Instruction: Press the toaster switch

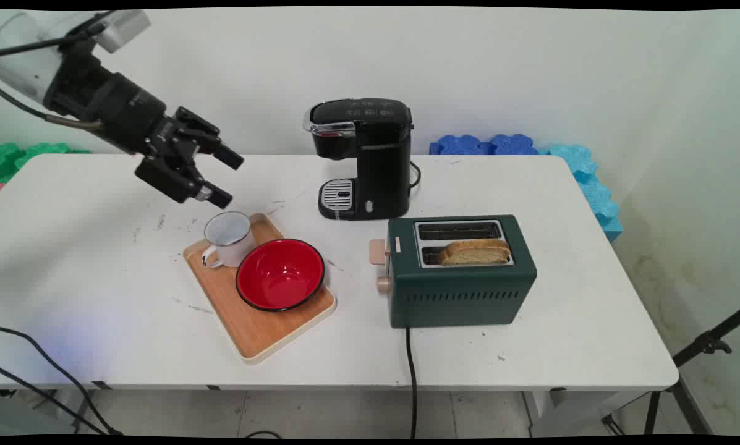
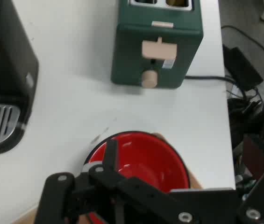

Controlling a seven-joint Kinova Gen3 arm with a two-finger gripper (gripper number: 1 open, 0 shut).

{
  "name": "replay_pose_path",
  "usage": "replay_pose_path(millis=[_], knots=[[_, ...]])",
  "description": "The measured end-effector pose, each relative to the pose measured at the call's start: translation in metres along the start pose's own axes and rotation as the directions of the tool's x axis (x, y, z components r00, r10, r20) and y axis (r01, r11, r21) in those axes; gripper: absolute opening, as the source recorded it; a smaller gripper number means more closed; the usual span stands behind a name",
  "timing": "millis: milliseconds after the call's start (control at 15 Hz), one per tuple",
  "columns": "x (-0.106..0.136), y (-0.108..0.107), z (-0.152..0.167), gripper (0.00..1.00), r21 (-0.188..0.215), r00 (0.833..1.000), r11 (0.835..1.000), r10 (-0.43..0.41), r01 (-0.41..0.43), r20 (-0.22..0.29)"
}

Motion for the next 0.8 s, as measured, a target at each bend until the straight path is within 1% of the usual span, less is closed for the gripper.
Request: replay_pose_path(millis=[133, 467, 800], knots=[[0.008, 0.004, 0.008, 1.00, -0.004, 1.000, 1.000, 0.001, -0.001, -0.008], [0.038, 0.016, 0.037, 1.00, -0.011, 0.999, 1.000, 0.007, -0.007, -0.032], [0.068, 0.024, 0.073, 1.00, -0.002, 0.999, 0.999, 0.032, -0.032, -0.031]])
